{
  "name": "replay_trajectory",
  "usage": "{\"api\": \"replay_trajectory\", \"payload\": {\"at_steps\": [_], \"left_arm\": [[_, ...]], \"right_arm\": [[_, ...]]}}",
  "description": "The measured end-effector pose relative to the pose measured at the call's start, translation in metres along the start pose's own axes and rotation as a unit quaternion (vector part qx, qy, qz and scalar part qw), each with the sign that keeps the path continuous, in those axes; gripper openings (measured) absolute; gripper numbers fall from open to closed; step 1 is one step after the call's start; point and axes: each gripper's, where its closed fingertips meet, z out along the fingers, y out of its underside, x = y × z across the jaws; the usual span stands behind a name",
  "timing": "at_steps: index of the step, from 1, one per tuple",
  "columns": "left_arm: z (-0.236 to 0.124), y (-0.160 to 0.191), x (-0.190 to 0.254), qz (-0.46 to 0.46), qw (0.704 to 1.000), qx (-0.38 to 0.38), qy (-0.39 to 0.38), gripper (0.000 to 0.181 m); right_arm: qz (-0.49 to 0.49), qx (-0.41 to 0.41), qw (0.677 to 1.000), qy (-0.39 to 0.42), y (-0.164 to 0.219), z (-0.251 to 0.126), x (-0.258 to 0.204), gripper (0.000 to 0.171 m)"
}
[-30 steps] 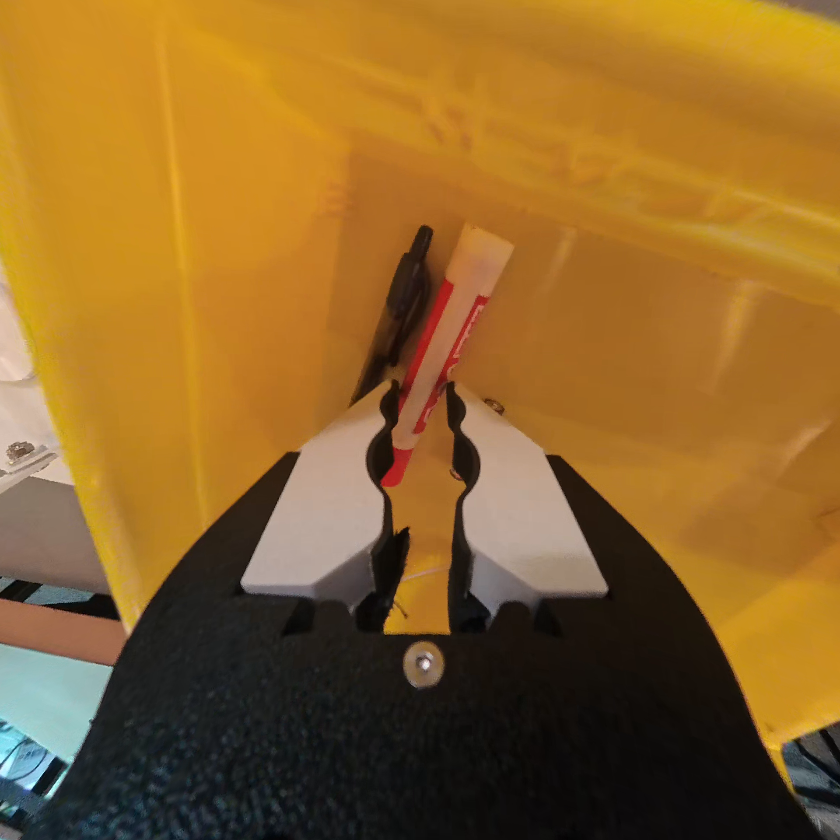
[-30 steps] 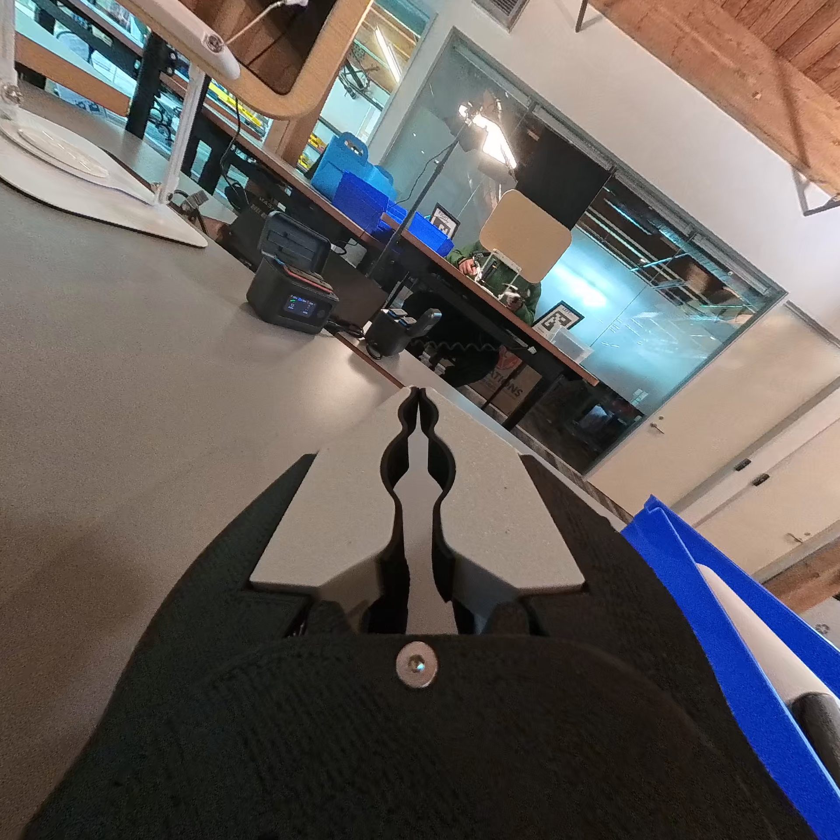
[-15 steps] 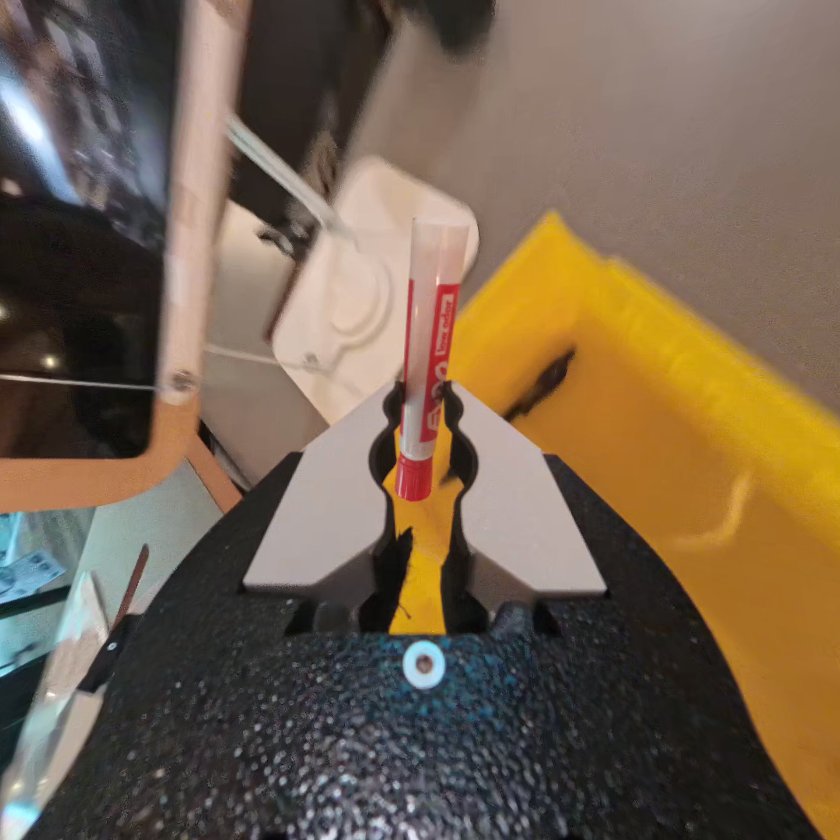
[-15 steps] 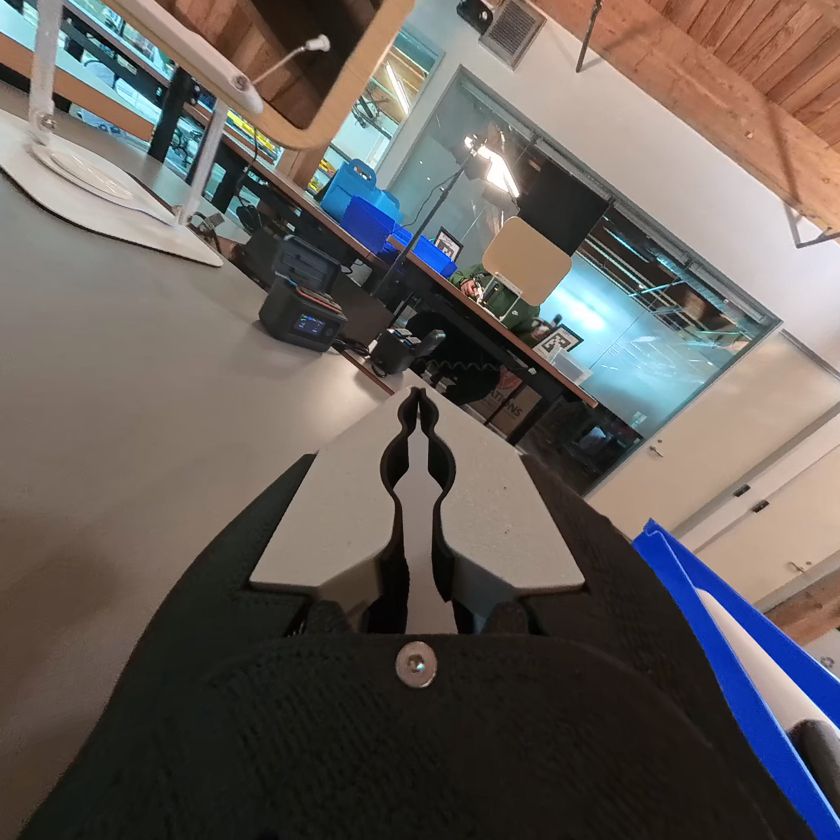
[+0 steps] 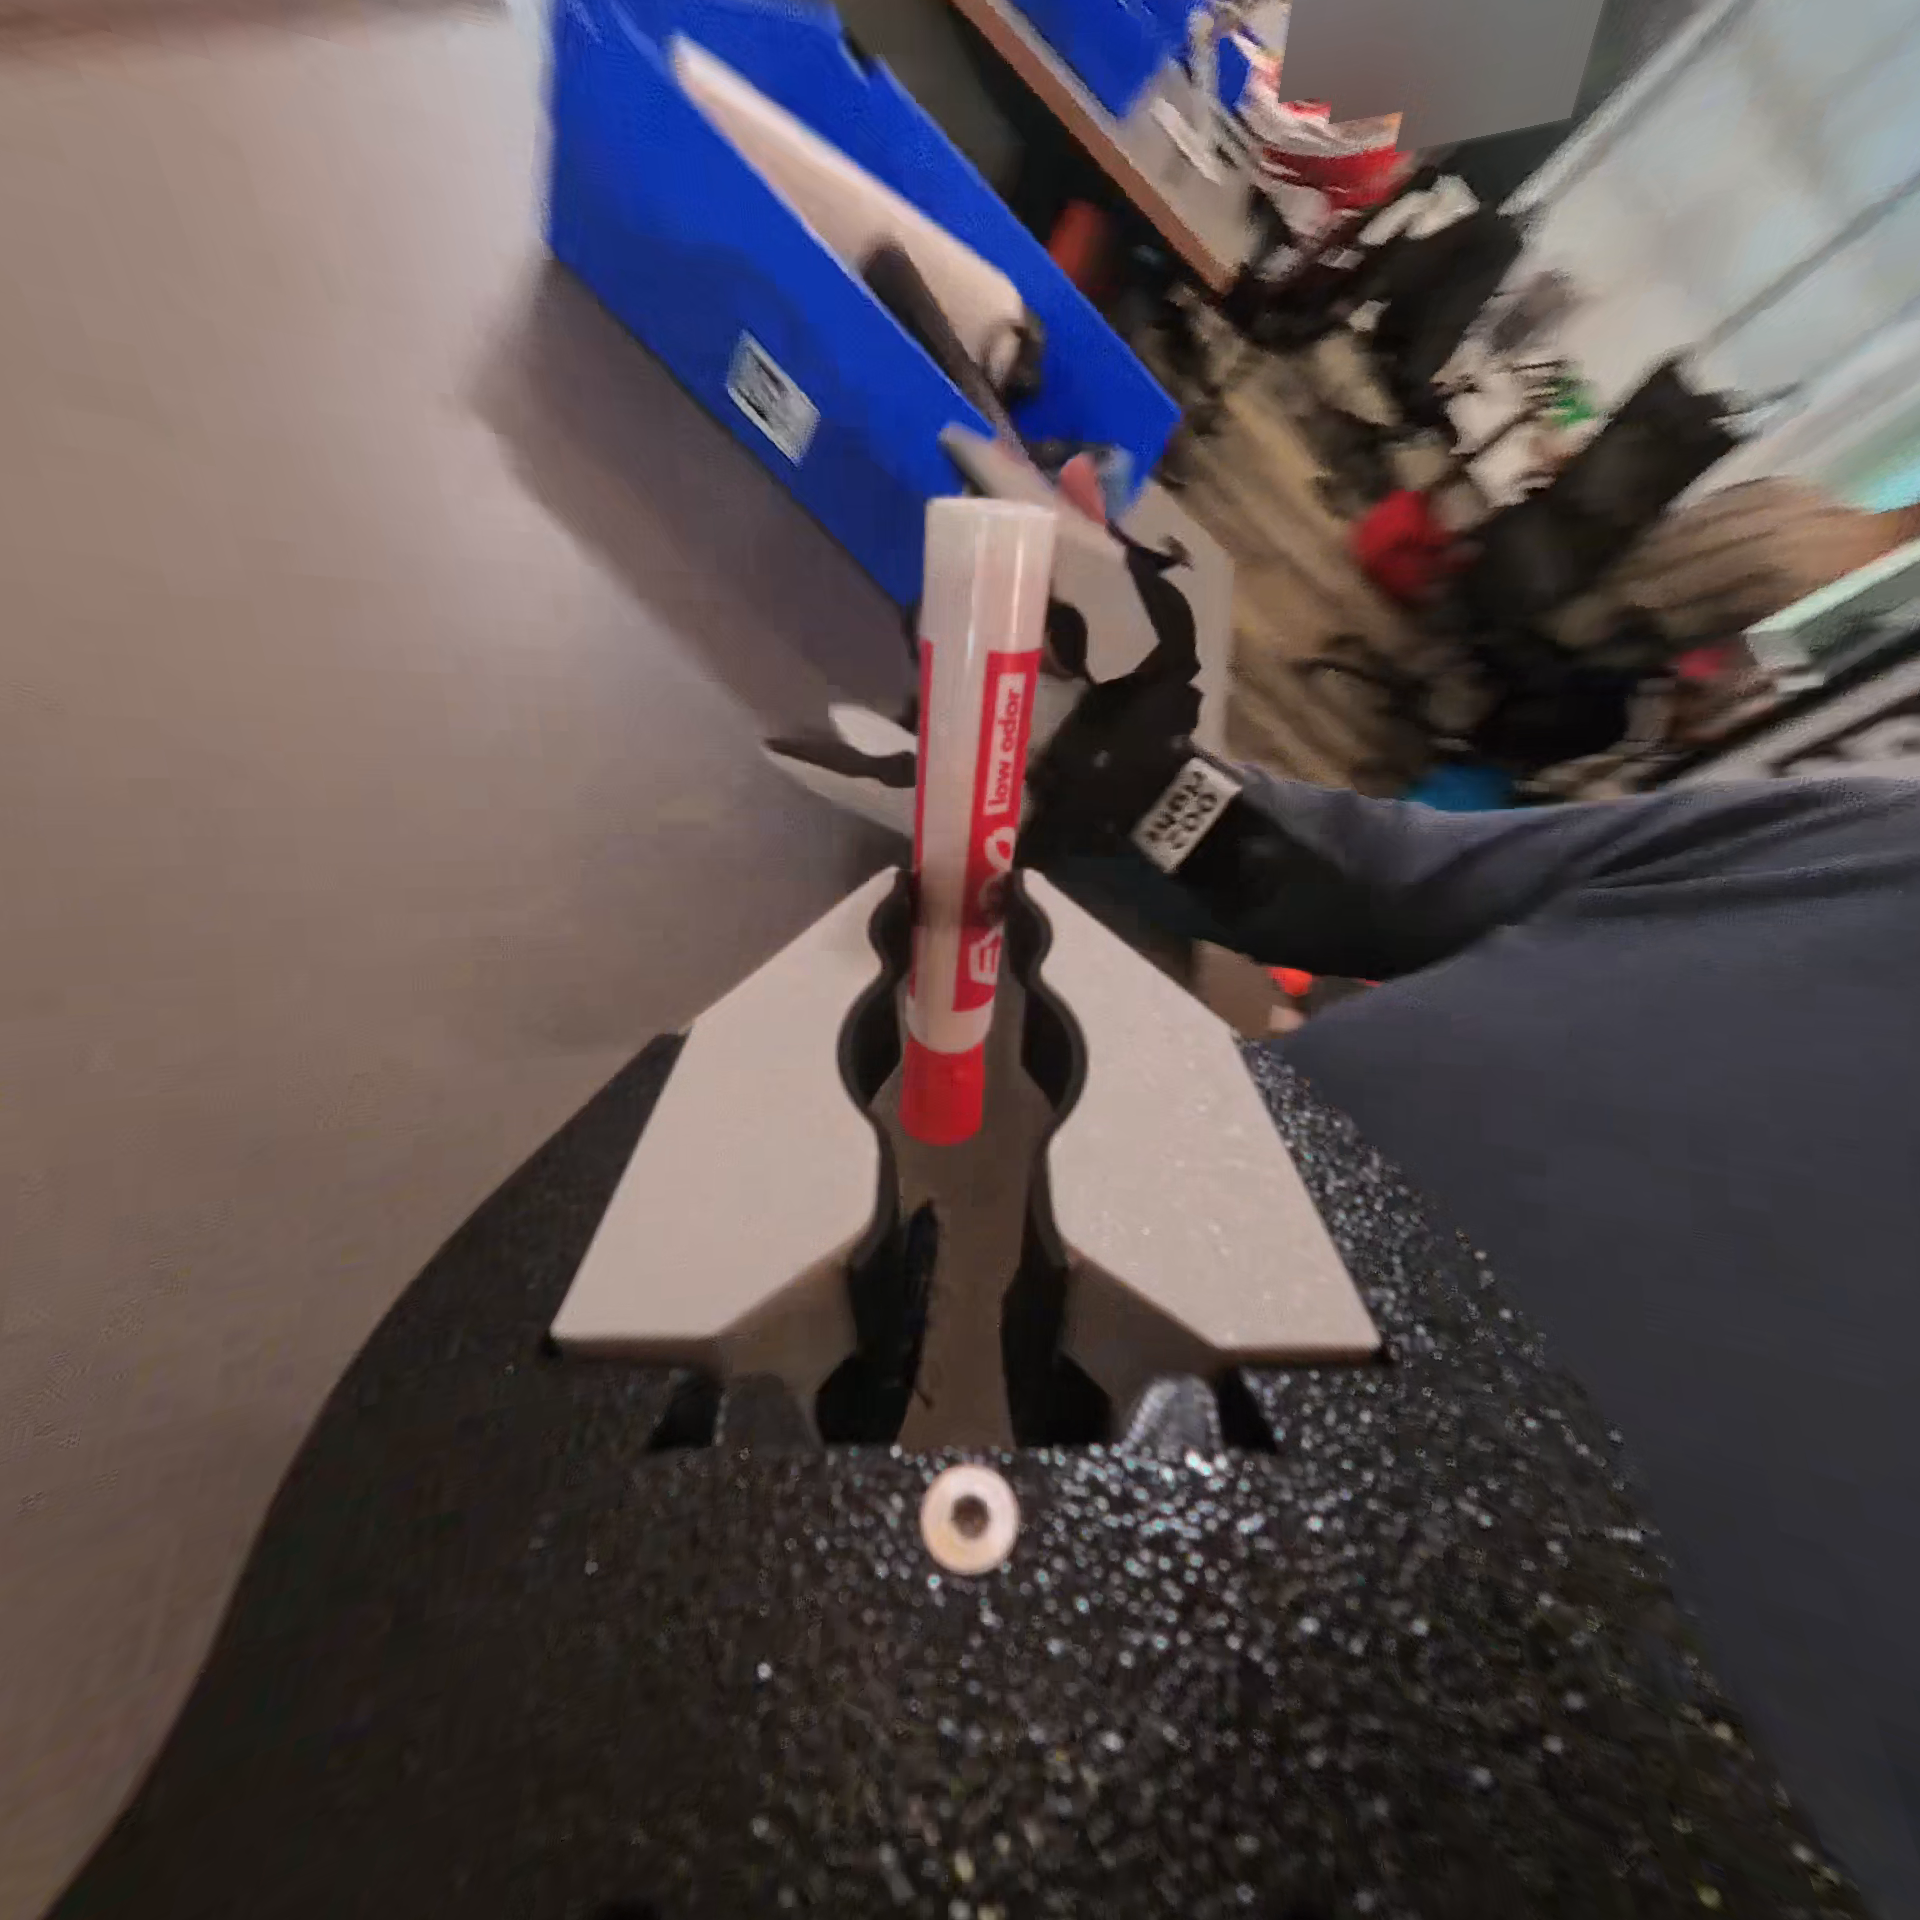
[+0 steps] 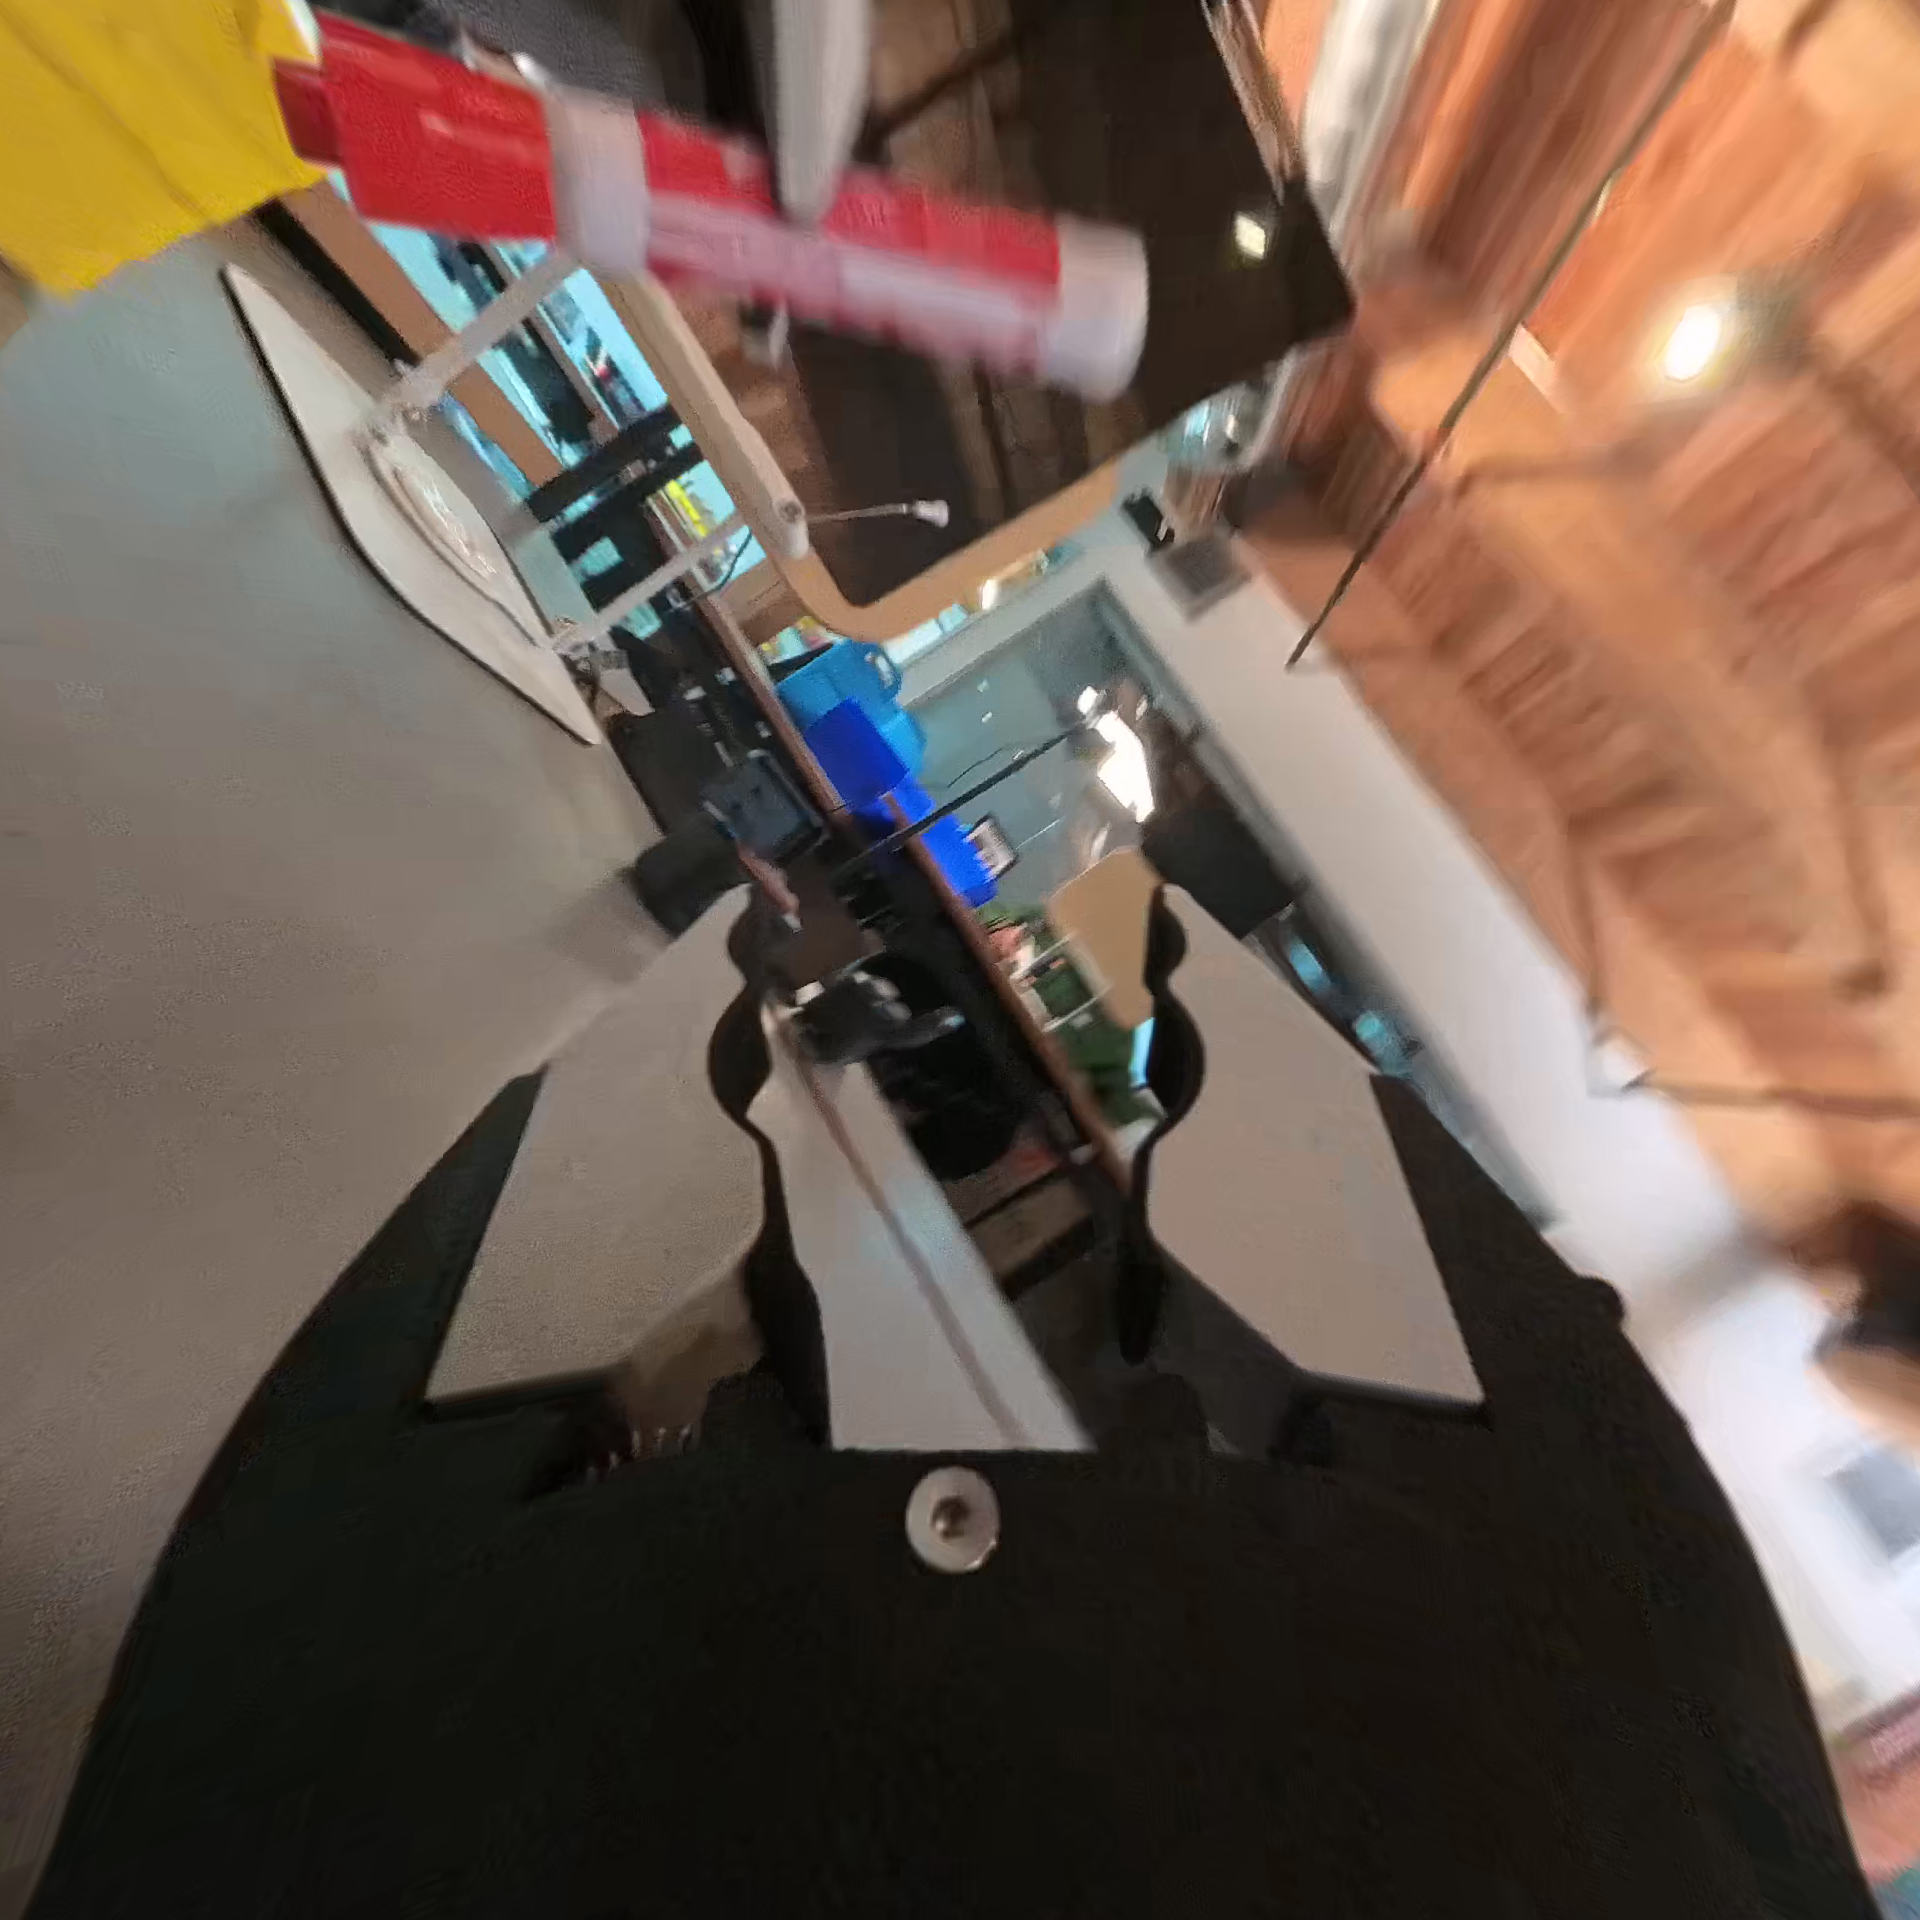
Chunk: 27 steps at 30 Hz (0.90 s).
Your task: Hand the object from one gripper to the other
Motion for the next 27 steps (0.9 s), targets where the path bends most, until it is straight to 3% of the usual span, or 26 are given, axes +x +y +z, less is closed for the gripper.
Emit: {"api": "replay_trajectory", "payload": {"at_steps": [2,5,8,10,11,12,15,18,22,25,27], "left_arm": [[0.022,0.017,-0.003,-0.061,0.996,-0.043,0.056,0.016],[0.045,0.037,-0.003,-0.103,0.984,-0.102,0.105,0.016],[0.061,0.049,0.000,-0.093,0.979,-0.142,0.116,0.015],[0.067,0.047,0.004,-0.084,0.978,-0.141,0.130,0.015],[0.069,0.043,0.004,-0.078,0.980,-0.130,0.132,0.016],[0.070,0.036,0.007,-0.067,0.981,-0.109,0.144,0.029],[0.061,0.003,0.022,-0.013,0.983,-0.004,0.184,0.067],[0.051,-0.020,0.009,0.145,0.981,0.104,0.079,0.104],[0.054,-0.025,-0.010,0.350,0.920,0.142,-0.106,0.095],[0.071,-0.017,-0.011,0.415,0.890,0.115,-0.148,0.074],[0.081,-0.015,-0.008,0.414,0.893,0.108,-0.140,0.064]], "right_arm": [[-0.092,0.022,0.995,0.007,-0.016,-0.002,-0.003,0.088],[-0.170,0.036,0.985,-0.002,-0.027,-0.003,-0.017,0.090],[-0.208,0.040,0.977,-0.004,-0.030,-0.004,-0.023,0.068],[-0.220,0.041,0.975,-0.014,-0.029,-0.005,-0.026,0.031],[-0.223,0.033,0.974,-0.014,-0.025,-0.004,-0.025,0.027],[-0.218,0.023,0.976,-0.015,-0.020,-0.003,-0.023,0.024],[-0.110,-0.018,0.994,-0.020,-0.002,0.001,-0.010,0.017],[0.100,-0.070,0.989,-0.079,0.019,0.005,-0.009,0.017],[0.318,-0.130,0.921,-0.185,0.033,0.003,-0.027,0.017],[0.368,-0.175,0.878,-0.250,0.037,-0.005,-0.046,0.017],[0.365,-0.199,0.867,-0.273,0.040,-0.008,-0.056,0.017]]}}
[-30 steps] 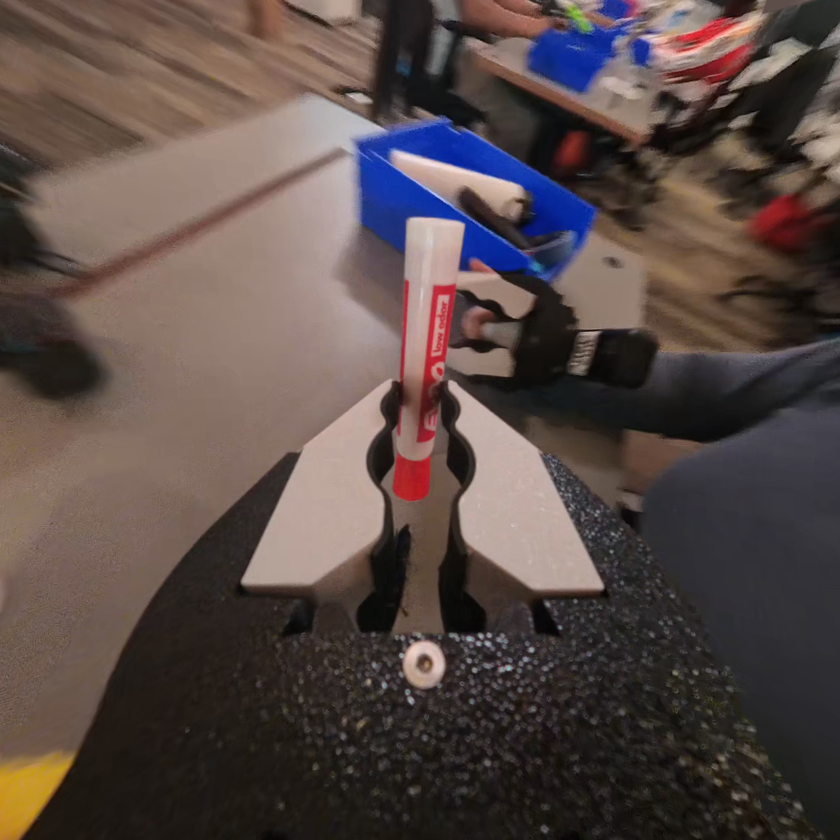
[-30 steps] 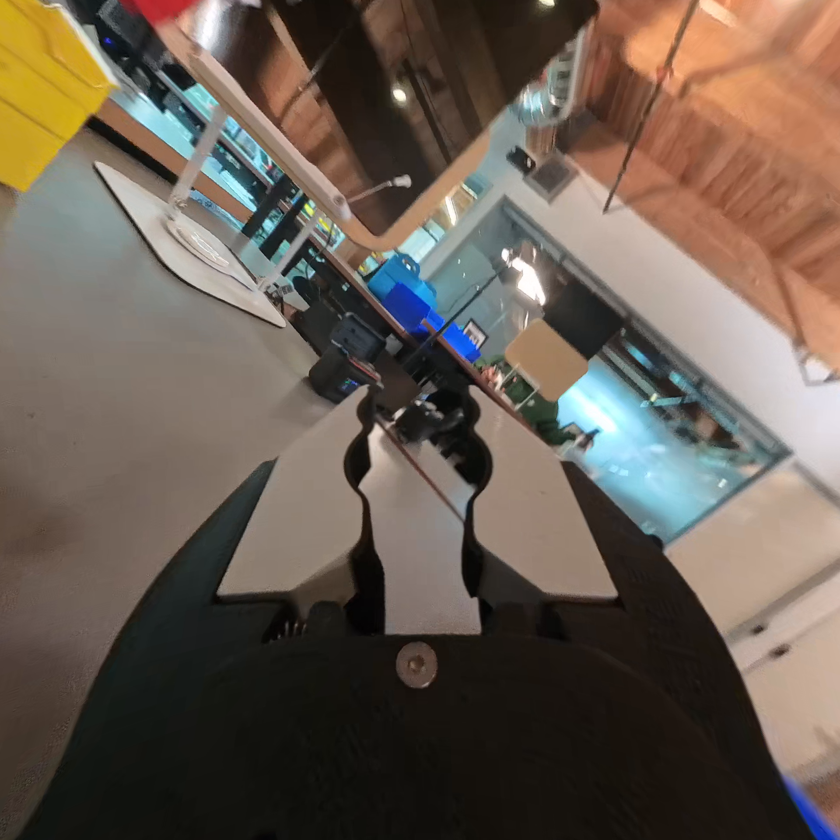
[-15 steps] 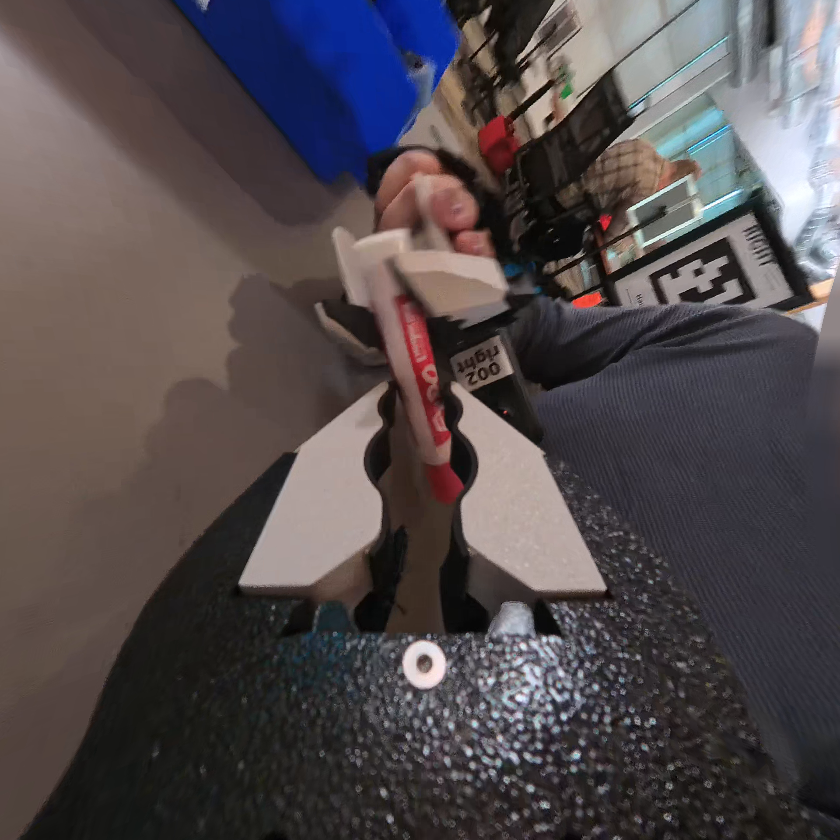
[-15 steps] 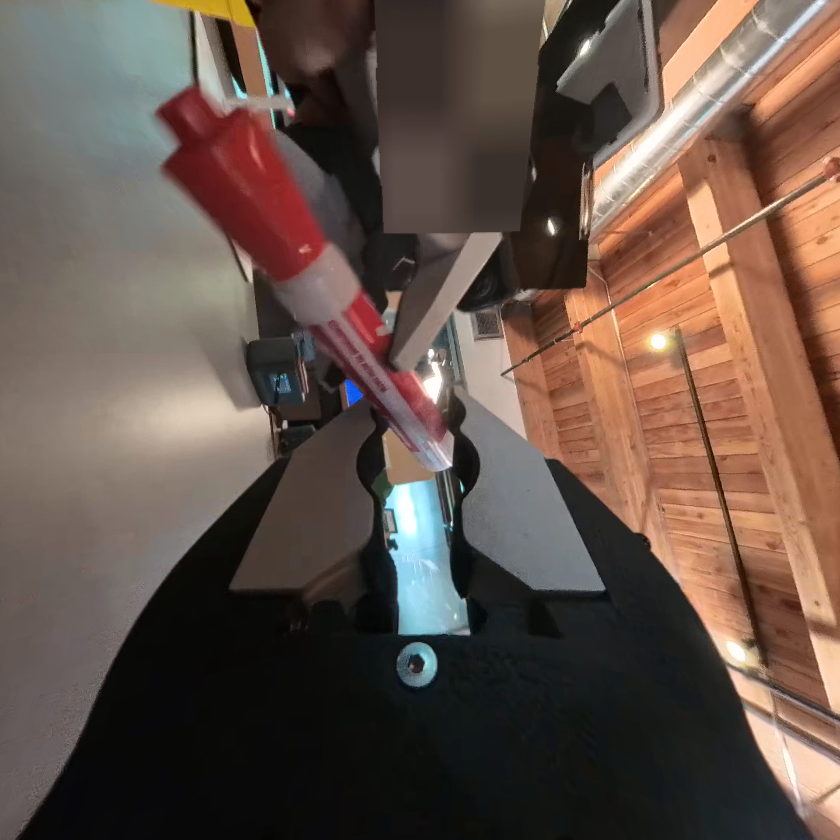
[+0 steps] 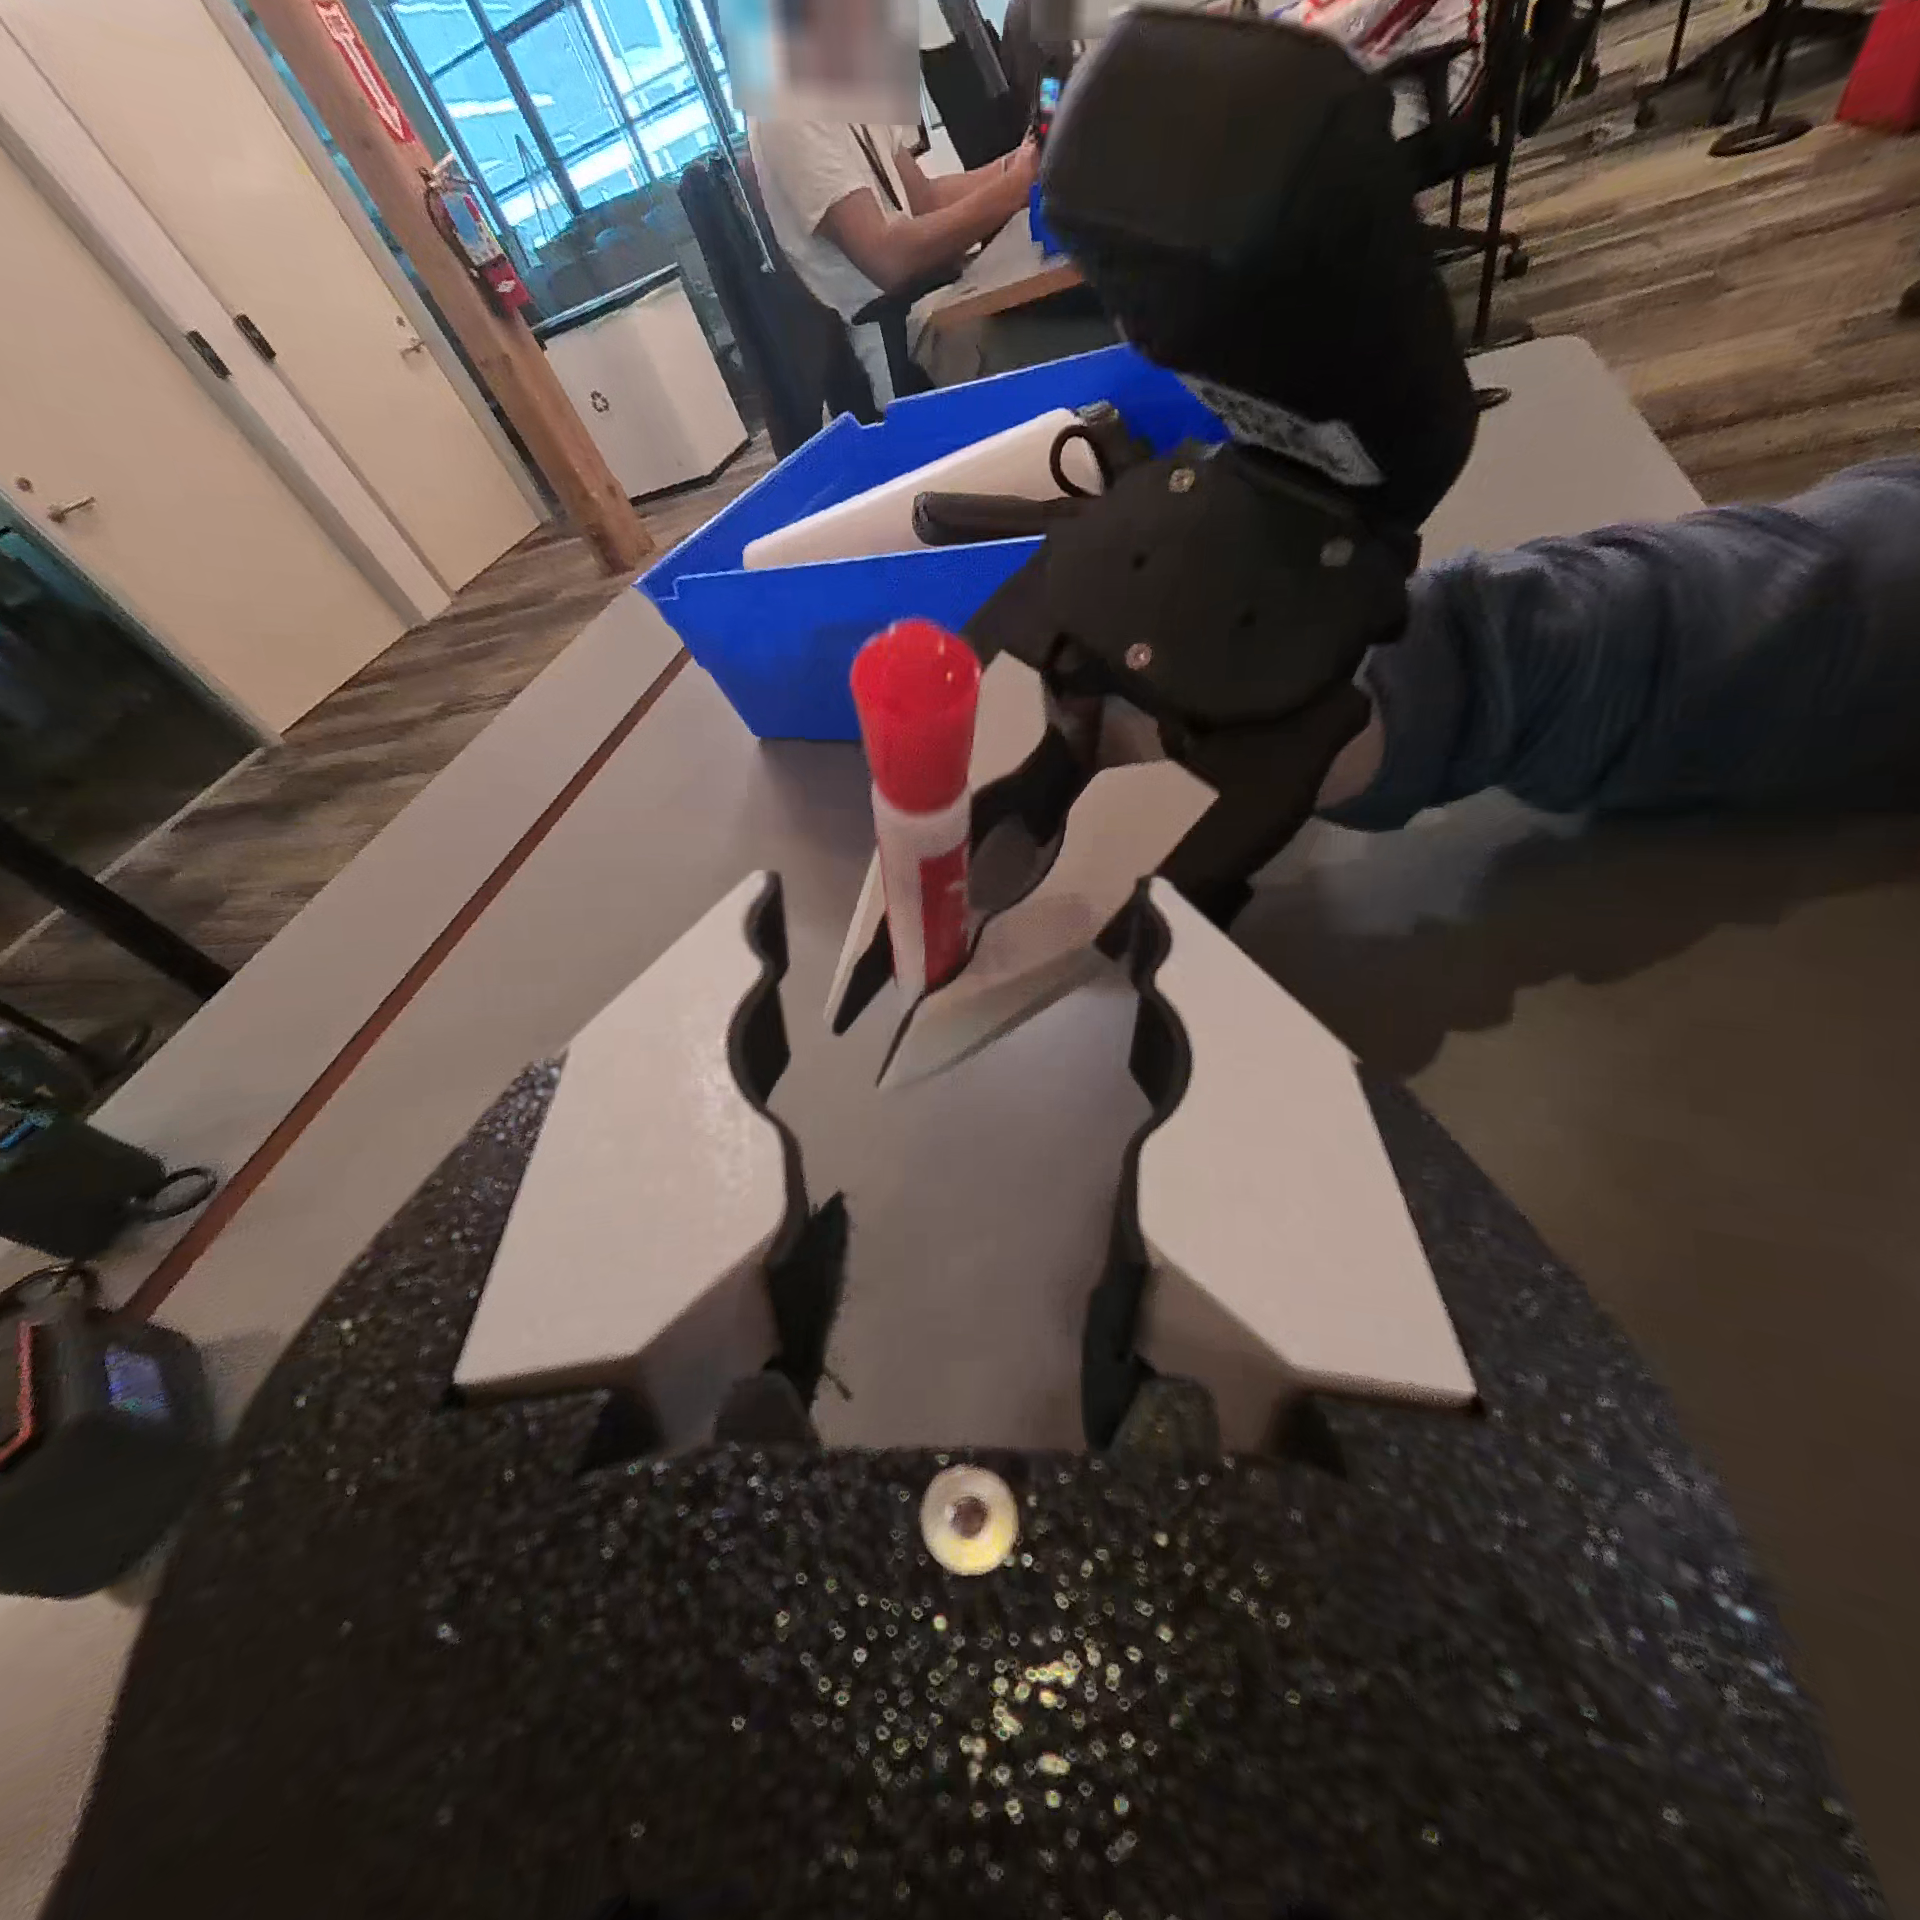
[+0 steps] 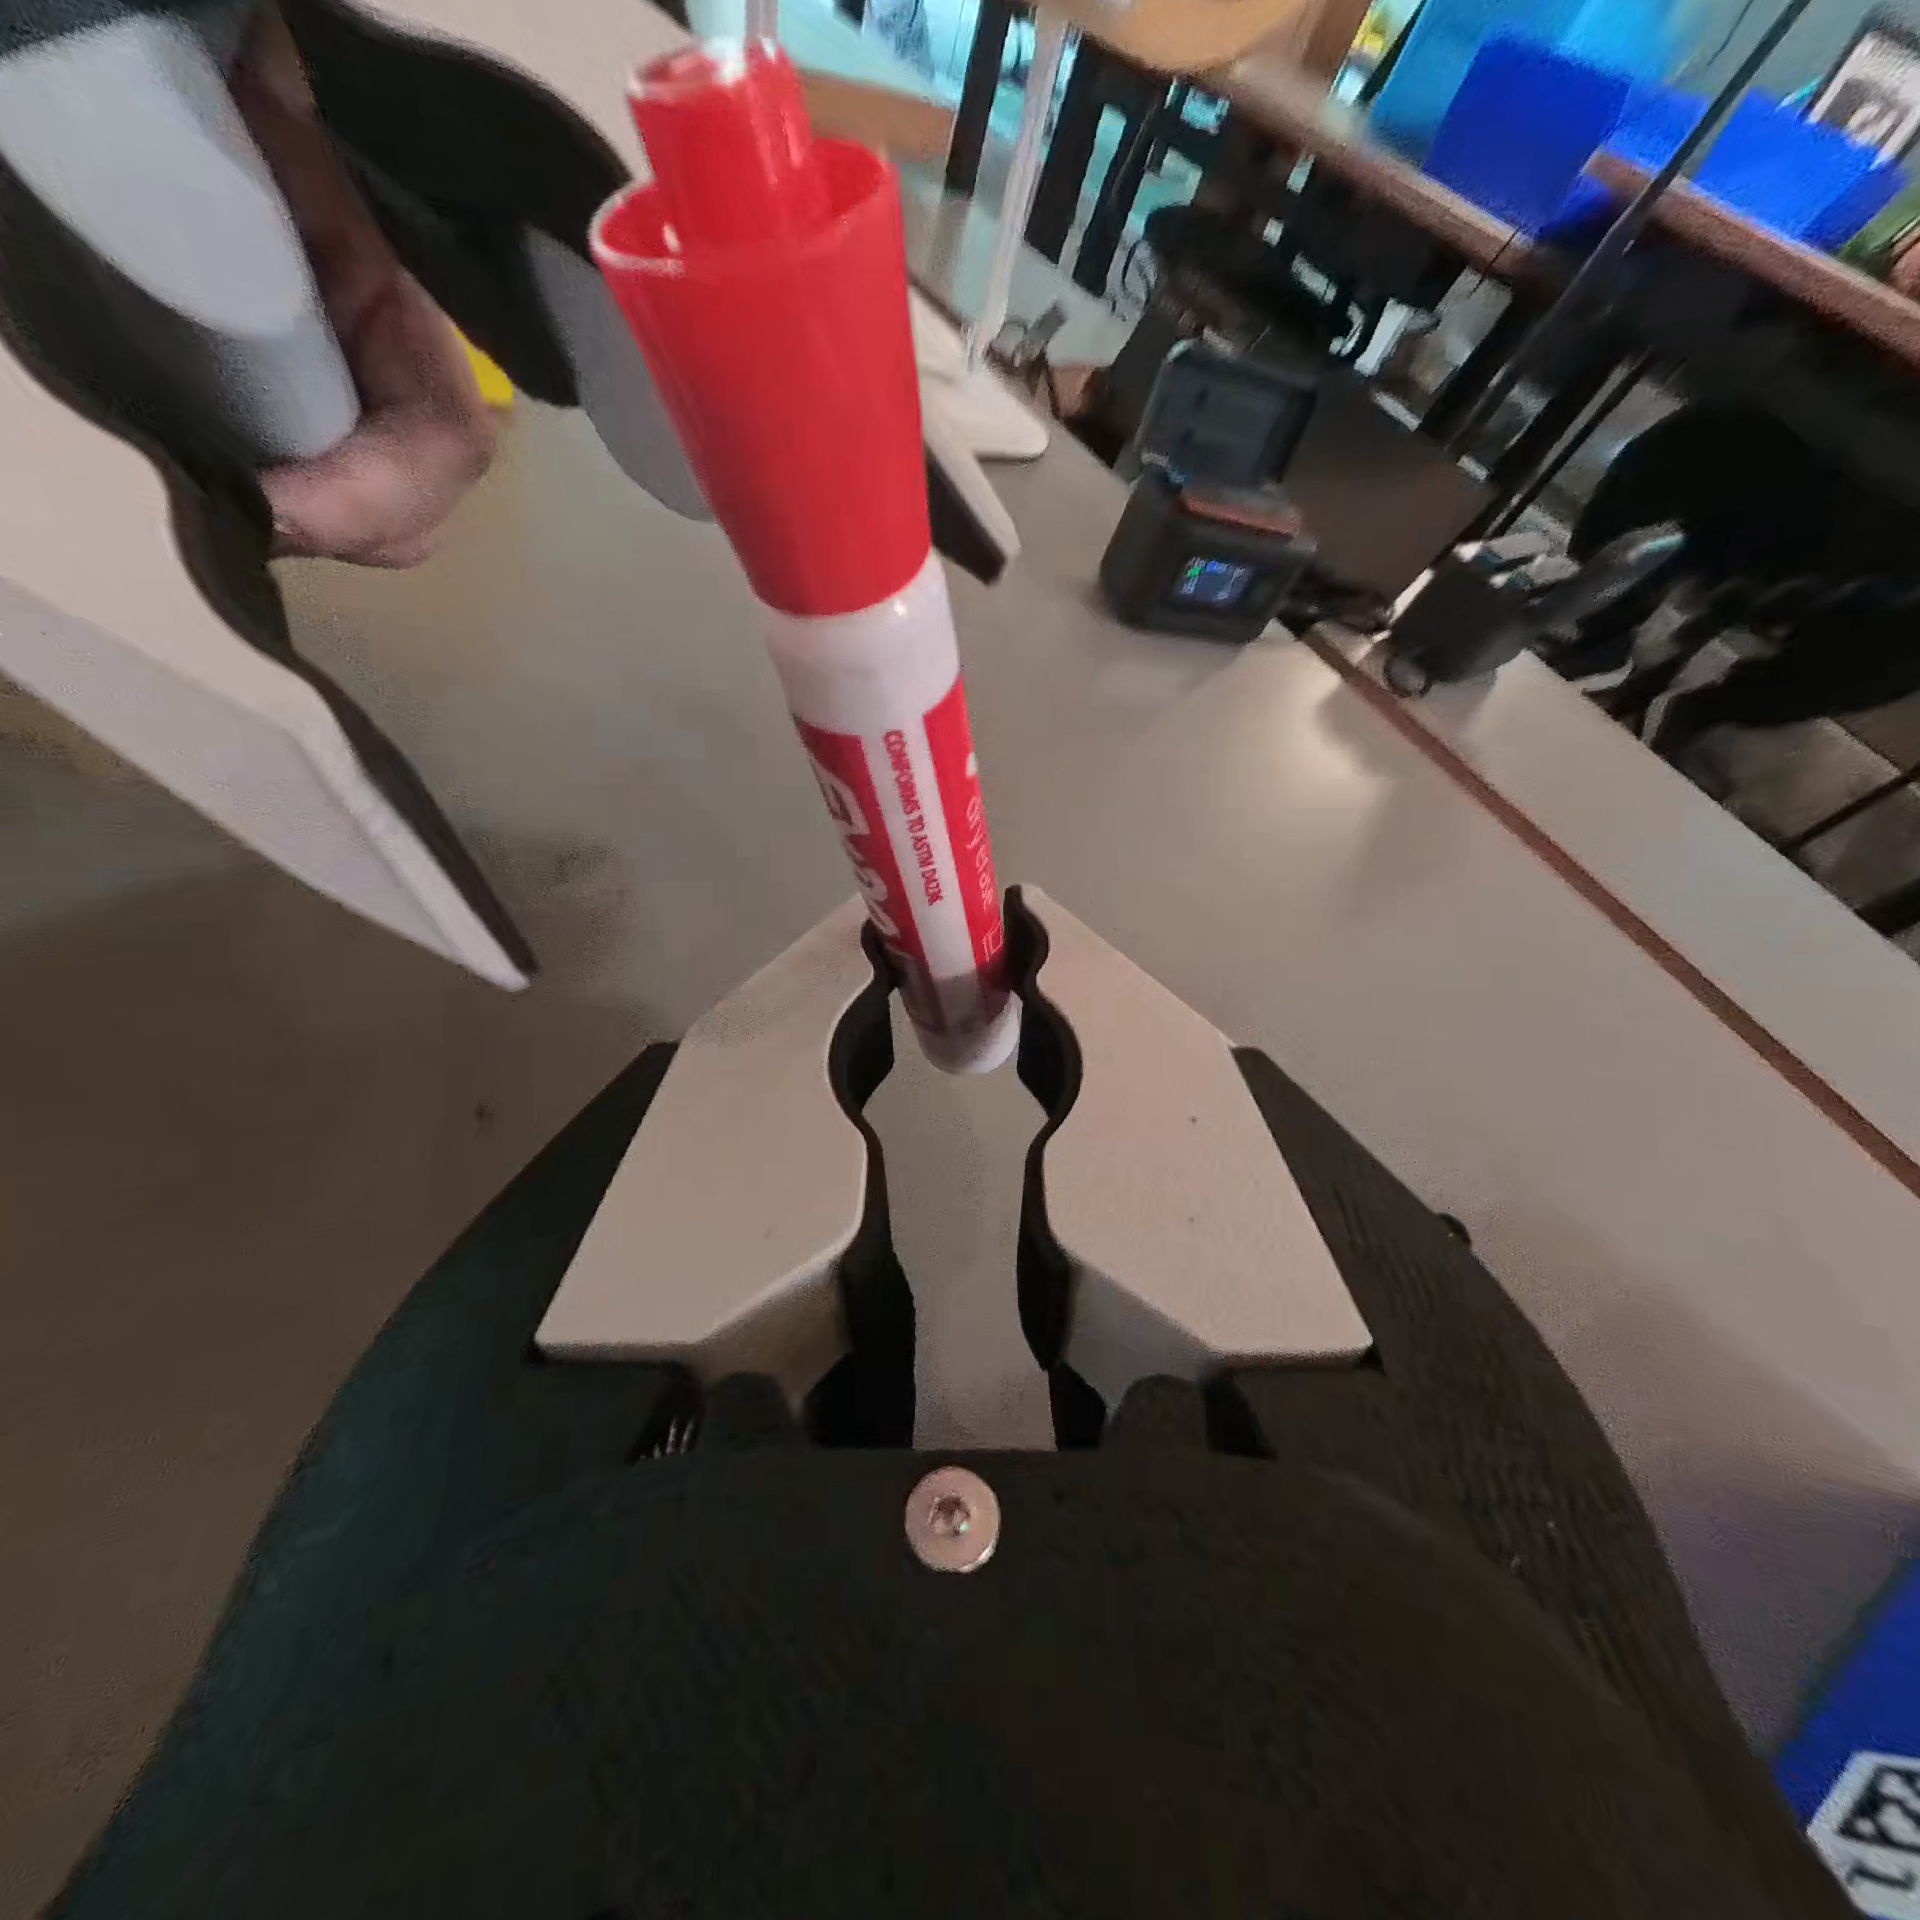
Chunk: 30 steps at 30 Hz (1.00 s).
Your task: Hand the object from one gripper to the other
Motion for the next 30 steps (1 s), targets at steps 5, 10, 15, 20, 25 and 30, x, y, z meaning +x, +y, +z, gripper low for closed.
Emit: {"api": "replay_trajectory", "payload": {"at_steps": [5,10,15,20,25,30], "left_arm": [[0.004,-0.005,-0.005,-0.044,0.999,0.021,0.004,0.016],[-0.013,-0.024,-0.029,-0.151,0.981,0.120,-0.011,0.015],[-0.061,-0.058,-0.049,-0.315,0.876,0.350,0.099,0.016],[-0.066,-0.058,-0.039,-0.298,0.864,0.381,0.136,0.016],[-0.065,-0.057,-0.035,-0.289,0.863,0.388,0.144,0.016],[-0.066,-0.056,-0.036,-0.291,0.861,0.389,0.146,0.015]], "right_arm": [[-0.058,-0.034,0.998,0.005,0.009,0.005,-0.007,0.017],[-0.038,0.031,0.999,0.002,-0.007,-0.001,-0.005,0.034],[0.244,0.185,0.929,-0.207,-0.057,-0.031,-0.020,0.059],[0.332,0.238,0.868,-0.280,-0.075,-0.044,-0.024,0.044],[0.400,0.277,0.804,-0.342,-0.087,-0.057,-0.023,0.038],[0.382,0.276,0.812,-0.344,-0.090,-0.060,-0.026,0.019]]}}
